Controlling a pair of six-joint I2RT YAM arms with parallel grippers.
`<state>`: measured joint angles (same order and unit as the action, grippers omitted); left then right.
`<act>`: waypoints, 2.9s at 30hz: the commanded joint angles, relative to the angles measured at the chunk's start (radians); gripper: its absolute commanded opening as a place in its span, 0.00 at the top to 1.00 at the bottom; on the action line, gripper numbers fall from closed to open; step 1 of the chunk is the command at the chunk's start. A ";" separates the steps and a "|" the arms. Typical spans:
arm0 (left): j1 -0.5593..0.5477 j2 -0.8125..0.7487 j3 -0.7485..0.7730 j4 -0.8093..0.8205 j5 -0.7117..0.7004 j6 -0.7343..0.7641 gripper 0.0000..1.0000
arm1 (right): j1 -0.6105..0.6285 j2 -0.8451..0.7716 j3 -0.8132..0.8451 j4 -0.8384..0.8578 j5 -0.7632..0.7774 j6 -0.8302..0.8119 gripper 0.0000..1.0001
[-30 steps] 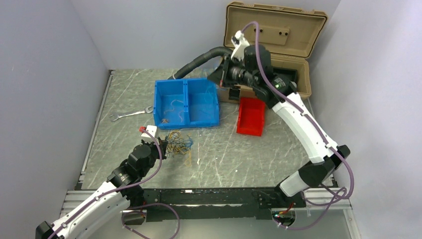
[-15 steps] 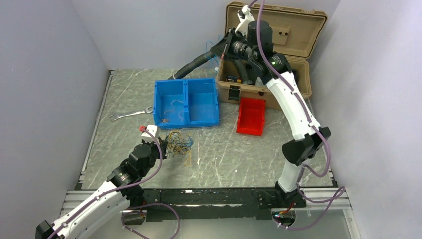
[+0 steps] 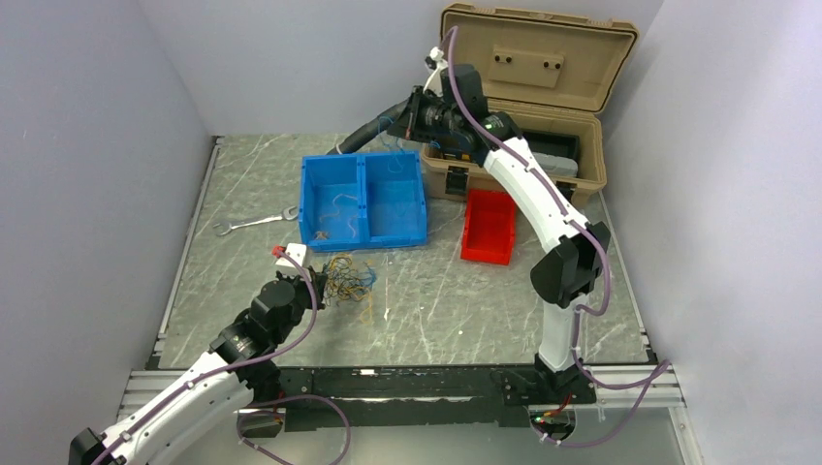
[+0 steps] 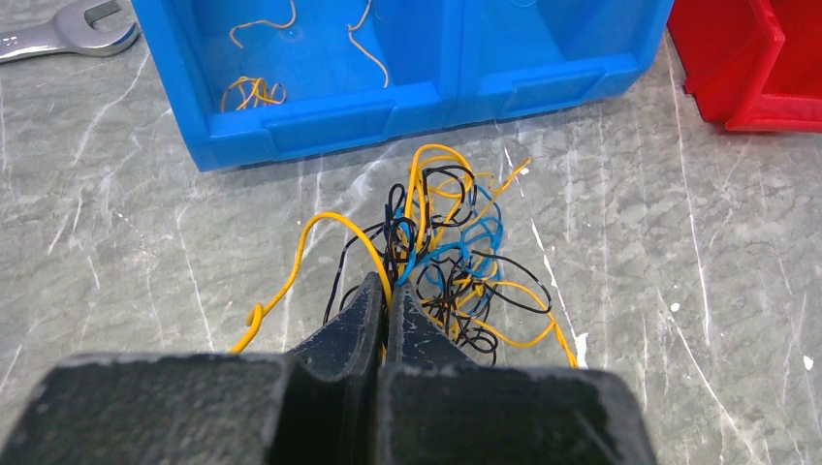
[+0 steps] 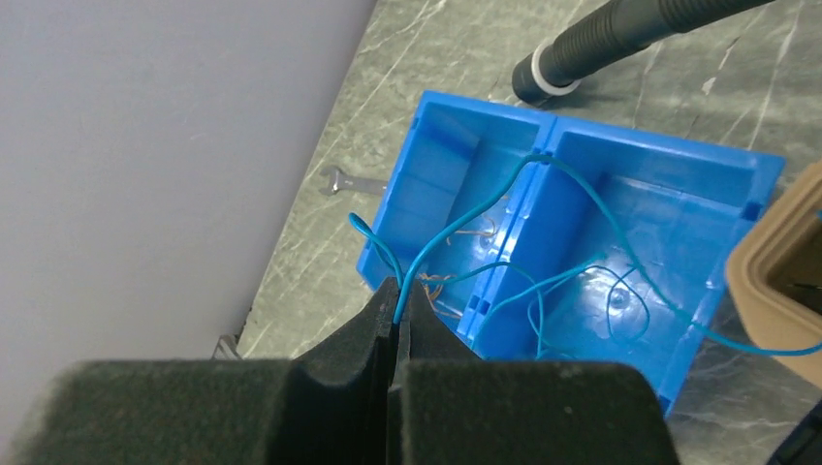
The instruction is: Untangle the cables
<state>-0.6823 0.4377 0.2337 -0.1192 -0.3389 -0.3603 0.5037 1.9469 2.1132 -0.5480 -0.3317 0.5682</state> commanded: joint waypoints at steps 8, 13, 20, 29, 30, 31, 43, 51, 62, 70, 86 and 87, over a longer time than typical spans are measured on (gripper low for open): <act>0.003 0.010 0.012 0.044 -0.005 0.003 1.00 | 0.143 -0.003 0.028 -0.027 0.082 -0.053 1.00; 0.002 0.012 0.011 0.045 -0.006 0.003 1.00 | 0.165 0.029 0.110 -0.059 0.095 -0.070 1.00; 0.002 0.007 0.011 0.044 -0.009 0.002 1.00 | 0.165 0.096 0.362 -0.157 0.135 -0.098 1.00; 0.002 0.010 0.010 0.047 -0.010 0.002 1.00 | 0.157 -0.022 0.126 -0.064 0.160 -0.075 1.00; 0.003 0.011 0.010 0.046 -0.009 0.003 1.00 | 0.157 -0.035 0.111 -0.070 0.165 -0.077 1.00; 0.003 0.013 0.010 0.046 -0.009 0.002 1.00 | 0.157 -0.053 0.086 -0.068 0.174 -0.077 1.00; 0.003 0.013 0.012 0.049 -0.006 0.003 1.00 | 0.146 -0.200 -0.258 0.074 0.172 -0.031 1.00; 0.003 0.015 0.010 0.049 -0.008 0.003 1.00 | 0.134 -0.112 -0.291 0.161 0.153 -0.028 1.00; 0.003 0.014 0.012 0.043 -0.009 0.002 1.00 | 0.107 0.015 -0.323 0.191 0.239 0.023 1.00; 0.003 0.005 0.009 0.042 -0.008 0.003 1.00 | 0.098 0.062 -0.351 0.143 0.350 0.017 1.00; 0.003 0.011 0.008 0.055 0.011 0.011 1.00 | 0.102 -0.038 -0.403 0.106 0.386 -0.011 0.48; 0.003 0.014 0.007 0.063 0.024 0.017 1.00 | 0.103 -0.073 -0.435 0.116 0.385 -0.017 0.48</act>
<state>-0.6823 0.4492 0.2337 -0.1165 -0.3378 -0.3599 0.6056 2.0254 1.7332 -0.4305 0.0261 0.5758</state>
